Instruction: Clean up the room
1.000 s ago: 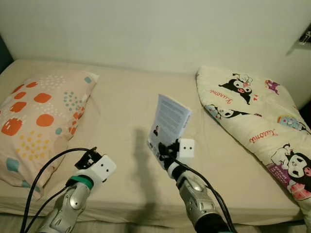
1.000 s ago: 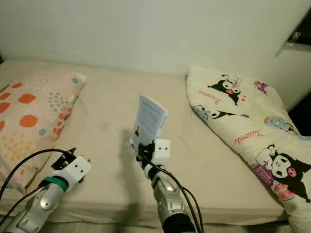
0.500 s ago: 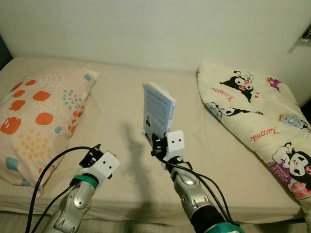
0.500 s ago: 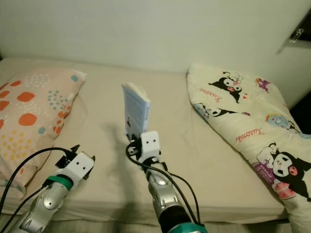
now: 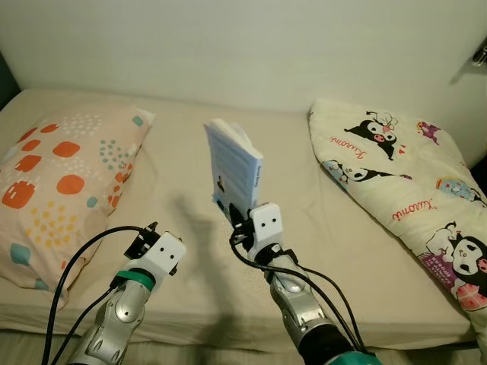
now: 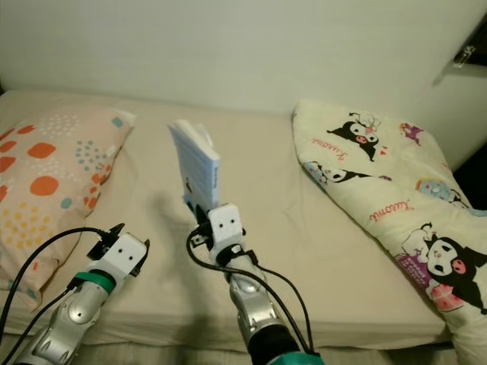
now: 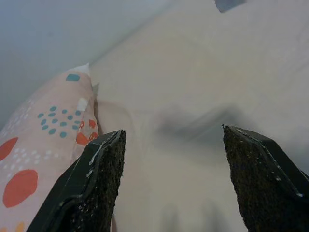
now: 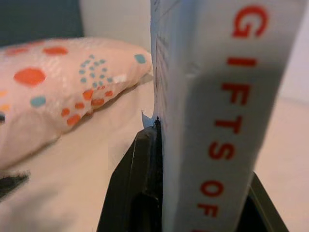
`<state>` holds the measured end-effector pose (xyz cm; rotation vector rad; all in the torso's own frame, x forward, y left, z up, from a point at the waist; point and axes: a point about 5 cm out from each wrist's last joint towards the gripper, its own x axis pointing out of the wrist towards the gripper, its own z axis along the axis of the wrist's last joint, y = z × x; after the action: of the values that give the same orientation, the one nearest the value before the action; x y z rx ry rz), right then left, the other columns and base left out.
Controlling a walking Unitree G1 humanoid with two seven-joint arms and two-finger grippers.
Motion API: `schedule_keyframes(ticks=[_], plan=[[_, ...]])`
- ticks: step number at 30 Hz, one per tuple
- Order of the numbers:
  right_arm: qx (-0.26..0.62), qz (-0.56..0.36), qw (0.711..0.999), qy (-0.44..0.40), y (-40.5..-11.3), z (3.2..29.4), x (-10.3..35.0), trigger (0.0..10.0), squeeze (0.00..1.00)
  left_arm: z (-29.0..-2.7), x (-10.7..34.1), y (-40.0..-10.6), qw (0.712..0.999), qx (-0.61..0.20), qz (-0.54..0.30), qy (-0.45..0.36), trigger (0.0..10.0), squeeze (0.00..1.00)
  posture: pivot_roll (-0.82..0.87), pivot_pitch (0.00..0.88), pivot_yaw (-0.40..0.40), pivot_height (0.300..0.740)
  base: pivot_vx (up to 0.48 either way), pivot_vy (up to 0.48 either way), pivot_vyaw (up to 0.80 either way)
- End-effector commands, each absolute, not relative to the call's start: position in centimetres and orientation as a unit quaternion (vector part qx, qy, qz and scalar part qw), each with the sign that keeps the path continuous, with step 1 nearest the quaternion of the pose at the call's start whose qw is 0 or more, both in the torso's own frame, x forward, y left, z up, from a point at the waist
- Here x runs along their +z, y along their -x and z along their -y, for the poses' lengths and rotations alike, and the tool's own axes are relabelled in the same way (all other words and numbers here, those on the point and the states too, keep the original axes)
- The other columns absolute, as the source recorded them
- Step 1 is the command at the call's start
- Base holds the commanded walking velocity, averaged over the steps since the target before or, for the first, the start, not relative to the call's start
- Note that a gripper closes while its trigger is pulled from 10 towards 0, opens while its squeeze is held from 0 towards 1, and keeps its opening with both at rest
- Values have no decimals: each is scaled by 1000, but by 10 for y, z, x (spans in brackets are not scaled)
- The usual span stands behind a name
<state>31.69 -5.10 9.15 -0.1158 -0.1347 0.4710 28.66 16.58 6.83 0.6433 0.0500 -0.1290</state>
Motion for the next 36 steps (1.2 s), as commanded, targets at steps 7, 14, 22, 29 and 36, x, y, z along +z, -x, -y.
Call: schedule_keyframes(ticks=[7,14,22,29,36], plan=[[223,90,964,116,-317,59,93,10000,0,-179,70,-288,955,-26,-35,-293,10000,0,124,61,-39,625,0,0,0],[192,100,962,164,-326,59,98,10000,0,-197,71,-288,967,48,-56,-244,10000,0,127,65,-40,605,0,0,0],[194,154,912,327,-335,32,110,10000,0,-201,71,-291,972,81,-67,-212,10000,0,133,77,-47,600,0,0,0],[194,132,871,432,-336,10,100,10000,0,-221,73,-283,963,177,-75,-190,10000,0,144,99,-57,600,0,0,0],[183,57,848,495,-336,16,79,10000,0,-223,66,-268,961,202,-92,-167,10000,0,166,143,-93,600,0,0,0]])
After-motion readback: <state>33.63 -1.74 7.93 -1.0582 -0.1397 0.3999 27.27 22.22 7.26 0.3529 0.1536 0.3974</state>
